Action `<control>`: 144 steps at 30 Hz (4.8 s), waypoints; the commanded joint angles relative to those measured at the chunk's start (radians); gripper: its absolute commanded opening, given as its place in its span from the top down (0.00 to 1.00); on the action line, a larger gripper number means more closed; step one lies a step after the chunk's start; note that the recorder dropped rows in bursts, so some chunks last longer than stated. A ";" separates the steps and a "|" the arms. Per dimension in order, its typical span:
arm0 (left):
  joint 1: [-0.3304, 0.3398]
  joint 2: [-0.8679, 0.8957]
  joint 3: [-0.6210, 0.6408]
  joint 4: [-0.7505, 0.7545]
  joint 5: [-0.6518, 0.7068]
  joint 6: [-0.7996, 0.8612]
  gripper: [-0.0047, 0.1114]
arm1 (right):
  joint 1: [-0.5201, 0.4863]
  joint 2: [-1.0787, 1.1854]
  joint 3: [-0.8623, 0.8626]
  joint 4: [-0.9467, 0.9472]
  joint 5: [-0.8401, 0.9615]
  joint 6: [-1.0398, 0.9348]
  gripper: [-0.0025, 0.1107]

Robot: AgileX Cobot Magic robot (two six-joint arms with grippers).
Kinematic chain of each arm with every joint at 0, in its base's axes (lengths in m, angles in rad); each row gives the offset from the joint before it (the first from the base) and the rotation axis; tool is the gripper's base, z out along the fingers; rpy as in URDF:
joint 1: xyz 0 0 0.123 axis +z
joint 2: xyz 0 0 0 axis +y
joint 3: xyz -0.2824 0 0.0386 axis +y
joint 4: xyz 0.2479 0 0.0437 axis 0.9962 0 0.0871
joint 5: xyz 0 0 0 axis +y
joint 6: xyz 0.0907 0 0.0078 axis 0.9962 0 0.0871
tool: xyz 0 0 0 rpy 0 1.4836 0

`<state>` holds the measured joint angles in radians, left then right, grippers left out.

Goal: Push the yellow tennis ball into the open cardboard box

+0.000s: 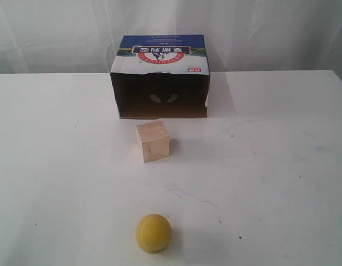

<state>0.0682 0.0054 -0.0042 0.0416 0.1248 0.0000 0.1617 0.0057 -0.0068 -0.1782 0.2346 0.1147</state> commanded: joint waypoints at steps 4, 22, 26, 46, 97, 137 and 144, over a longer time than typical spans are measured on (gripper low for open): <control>0.000 -0.005 0.004 -0.009 0.002 0.000 0.96 | -0.005 -0.006 0.007 -0.002 -0.003 0.004 0.98; 0.000 -0.005 0.004 -0.009 0.002 0.000 0.96 | -0.005 -0.006 -0.138 -0.002 -0.070 0.058 0.98; 0.000 -0.005 0.004 -0.009 0.002 0.000 0.96 | -0.005 0.097 -0.431 0.005 0.172 0.074 0.98; 0.000 -0.005 0.004 -0.009 0.002 0.000 0.96 | 0.332 0.894 -0.884 0.468 0.609 -0.069 0.98; 0.000 -0.005 0.004 -0.009 0.002 0.000 0.96 | 0.774 1.743 -1.097 0.151 0.466 0.079 0.98; 0.000 -0.005 0.004 -0.009 0.002 0.000 0.96 | 0.667 1.633 -1.062 -0.096 0.509 0.285 0.98; 0.000 -0.005 0.004 -0.009 0.002 0.000 0.96 | 0.625 1.719 -1.051 -0.094 0.480 0.275 0.98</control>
<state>0.0682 0.0054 -0.0042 0.0416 0.1248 0.0000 0.8075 1.6971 -1.0628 -0.2656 0.7229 0.3987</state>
